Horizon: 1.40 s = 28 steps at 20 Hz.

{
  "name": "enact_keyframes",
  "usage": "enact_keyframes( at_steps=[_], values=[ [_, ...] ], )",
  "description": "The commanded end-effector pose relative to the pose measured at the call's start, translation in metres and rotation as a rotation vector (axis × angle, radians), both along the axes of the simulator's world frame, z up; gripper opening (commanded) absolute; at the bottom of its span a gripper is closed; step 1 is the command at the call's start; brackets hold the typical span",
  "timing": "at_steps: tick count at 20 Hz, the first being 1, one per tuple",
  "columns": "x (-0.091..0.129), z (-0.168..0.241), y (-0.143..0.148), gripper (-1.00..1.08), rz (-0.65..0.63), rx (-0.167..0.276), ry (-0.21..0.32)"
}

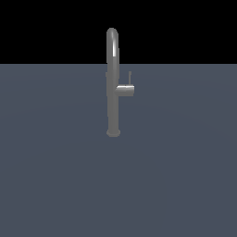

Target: Turn on the faucet by rotating a designated handle.

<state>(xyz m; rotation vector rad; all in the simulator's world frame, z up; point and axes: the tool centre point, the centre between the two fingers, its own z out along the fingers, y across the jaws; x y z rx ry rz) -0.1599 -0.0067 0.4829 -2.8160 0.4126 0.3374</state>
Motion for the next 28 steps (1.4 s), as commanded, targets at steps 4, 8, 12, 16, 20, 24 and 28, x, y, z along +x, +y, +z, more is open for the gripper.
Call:
enact_keyframes(
  at_steps=[4,8,12,16,20,24,28],
  values=[
    [0.031,-0.009,-0.001,-1.00,-0.076,0.082,0.088],
    [0.053,-0.017,-0.002,-1.00,-0.133,0.143,0.153],
    [0.075,-0.027,-0.005,-1.00,-0.191,0.205,0.220],
    [0.097,-0.039,-0.008,-1.00,-0.250,0.270,0.288],
    [0.118,-0.053,-0.011,-1.00,-0.311,0.338,0.359],
    [0.139,-0.070,-0.016,-1.00,-0.376,0.409,0.434],
    [0.159,-0.089,-0.020,-1.00,-0.444,0.485,0.513]
  ],
)
